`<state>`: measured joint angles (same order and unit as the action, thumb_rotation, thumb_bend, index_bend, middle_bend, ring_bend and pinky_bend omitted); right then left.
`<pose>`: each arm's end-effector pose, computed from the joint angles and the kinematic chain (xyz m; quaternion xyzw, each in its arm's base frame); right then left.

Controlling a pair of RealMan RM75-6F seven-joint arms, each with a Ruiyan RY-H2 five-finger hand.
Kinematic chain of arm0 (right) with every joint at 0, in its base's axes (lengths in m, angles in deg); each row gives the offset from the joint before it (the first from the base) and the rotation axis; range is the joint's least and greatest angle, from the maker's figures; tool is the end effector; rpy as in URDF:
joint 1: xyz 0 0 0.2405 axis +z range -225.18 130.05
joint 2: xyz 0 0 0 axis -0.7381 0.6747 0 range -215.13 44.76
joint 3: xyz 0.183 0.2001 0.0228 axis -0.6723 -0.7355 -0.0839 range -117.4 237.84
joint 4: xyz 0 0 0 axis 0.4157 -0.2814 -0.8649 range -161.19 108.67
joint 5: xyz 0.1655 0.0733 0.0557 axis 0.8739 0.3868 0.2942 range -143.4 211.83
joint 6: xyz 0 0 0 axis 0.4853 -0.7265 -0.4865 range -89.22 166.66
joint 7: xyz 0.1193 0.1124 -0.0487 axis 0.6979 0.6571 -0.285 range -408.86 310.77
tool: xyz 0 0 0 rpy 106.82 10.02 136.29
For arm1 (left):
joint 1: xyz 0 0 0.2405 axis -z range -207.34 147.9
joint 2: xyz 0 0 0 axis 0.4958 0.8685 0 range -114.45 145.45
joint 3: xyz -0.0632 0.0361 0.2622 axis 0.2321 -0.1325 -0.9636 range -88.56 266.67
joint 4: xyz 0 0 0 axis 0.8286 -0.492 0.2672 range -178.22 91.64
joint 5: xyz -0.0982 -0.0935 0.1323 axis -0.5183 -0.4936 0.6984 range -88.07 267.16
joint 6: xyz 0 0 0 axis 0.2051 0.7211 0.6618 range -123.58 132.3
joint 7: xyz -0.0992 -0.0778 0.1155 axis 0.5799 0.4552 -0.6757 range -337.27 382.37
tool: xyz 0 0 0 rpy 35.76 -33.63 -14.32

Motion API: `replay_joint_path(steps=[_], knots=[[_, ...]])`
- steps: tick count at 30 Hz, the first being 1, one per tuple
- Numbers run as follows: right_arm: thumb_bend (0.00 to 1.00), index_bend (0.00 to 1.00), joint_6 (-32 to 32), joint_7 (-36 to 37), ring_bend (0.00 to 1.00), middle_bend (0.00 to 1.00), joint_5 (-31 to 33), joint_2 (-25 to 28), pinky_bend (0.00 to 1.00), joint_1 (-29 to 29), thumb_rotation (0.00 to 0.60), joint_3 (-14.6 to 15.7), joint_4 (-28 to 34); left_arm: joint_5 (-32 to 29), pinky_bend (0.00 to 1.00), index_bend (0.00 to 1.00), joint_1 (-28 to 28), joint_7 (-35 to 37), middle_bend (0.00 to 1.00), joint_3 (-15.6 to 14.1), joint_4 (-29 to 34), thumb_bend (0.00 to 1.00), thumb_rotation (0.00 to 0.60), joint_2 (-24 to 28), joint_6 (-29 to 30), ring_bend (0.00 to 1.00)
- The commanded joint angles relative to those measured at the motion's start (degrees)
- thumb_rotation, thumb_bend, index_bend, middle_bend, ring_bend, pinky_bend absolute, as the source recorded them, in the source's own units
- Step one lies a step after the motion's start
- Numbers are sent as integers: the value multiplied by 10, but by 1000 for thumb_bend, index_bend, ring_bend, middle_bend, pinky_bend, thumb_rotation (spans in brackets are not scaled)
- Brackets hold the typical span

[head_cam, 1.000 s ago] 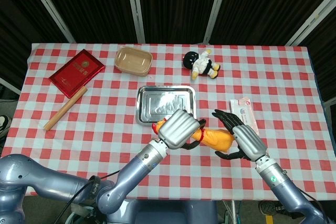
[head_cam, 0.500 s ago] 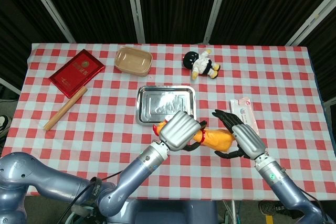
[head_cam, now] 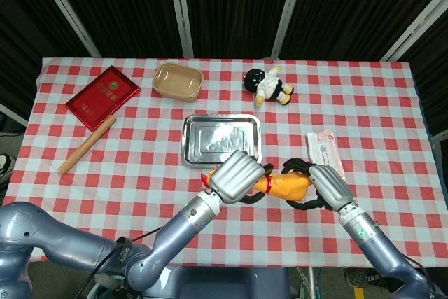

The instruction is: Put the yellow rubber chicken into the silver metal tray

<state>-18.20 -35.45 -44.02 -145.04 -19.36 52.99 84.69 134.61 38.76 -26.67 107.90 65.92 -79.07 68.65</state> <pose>-0.1818 -0.2946 0.1199 0.6472 -0.5388 0.4426 0.3081 0.0831 0.3214 -0.0161 -0.8052 -0.2433 -0.4552 0.2918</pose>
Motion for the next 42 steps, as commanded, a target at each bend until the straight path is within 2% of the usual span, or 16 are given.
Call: replay_joint_path(steps=[1,3,7,15,17,21,27,29,31,32,34,36,37,38,41,42], knots=[[551,518,1,-3,462,379,7,-2,541,1,600,-2,0,0,601,636,1,4,657,-3,0,580,600,1,-1,574],[604,584,2,-4,513,429,12,-3,606,2,600,-3,-1,0,601,636,1,7,657,-4,1,580,600,2,-2,574],[697,686,0,-5,591,503,22,-8,679,3,600,-7,-3,2,601,636,2,14,656,-8,1,580,600,4,-4,574],[900,955,-7,-11,797,692,32,-16,852,2,600,-11,-5,3,601,636,5,26,655,-13,-1,579,600,6,-8,574],[932,991,-7,-14,838,732,35,-17,889,3,600,-12,-5,4,601,636,6,28,655,-14,-1,578,600,6,-9,574],[978,1000,-11,-20,901,795,43,-19,942,2,600,-14,-2,6,601,636,9,31,654,-16,-1,578,600,6,-9,574],[982,999,-16,-25,897,803,46,-19,947,-1,600,-14,1,6,601,636,12,32,654,-18,-4,577,600,3,-5,574],[983,939,-16,-24,829,770,40,-17,906,-2,600,-12,1,5,601,636,13,33,654,-18,-5,577,600,3,-4,574],[978,829,-13,-18,728,692,31,-13,830,-2,600,-9,1,4,601,636,14,33,655,-18,-7,577,600,2,-3,574],[945,757,-11,-14,660,637,28,-11,775,-2,600,-8,1,4,601,636,14,33,655,-18,-8,576,600,1,-2,574],[772,603,-6,-1,543,544,17,-4,656,-3,600,-5,0,3,601,636,15,33,655,-18,-9,576,600,1,0,574],[473,377,-1,8,396,413,4,3,467,-2,600,-1,-4,3,601,636,16,33,655,-17,-11,576,600,0,2,574],[414,322,3,14,358,377,-6,7,426,-2,600,2,-7,3,601,636,17,33,655,-17,-13,576,600,-1,4,574],[325,221,7,18,288,306,-11,10,360,-1,600,5,-8,4,601,636,17,32,655,-17,-15,576,600,-2,5,574],[209,48,21,36,153,158,-26,21,270,3,600,12,-11,5,601,636,18,31,655,-19,-19,577,600,-4,8,574],[195,26,24,43,128,131,-30,24,257,4,600,13,-11,6,601,636,18,31,655,-19,-21,577,600,-5,8,574]])
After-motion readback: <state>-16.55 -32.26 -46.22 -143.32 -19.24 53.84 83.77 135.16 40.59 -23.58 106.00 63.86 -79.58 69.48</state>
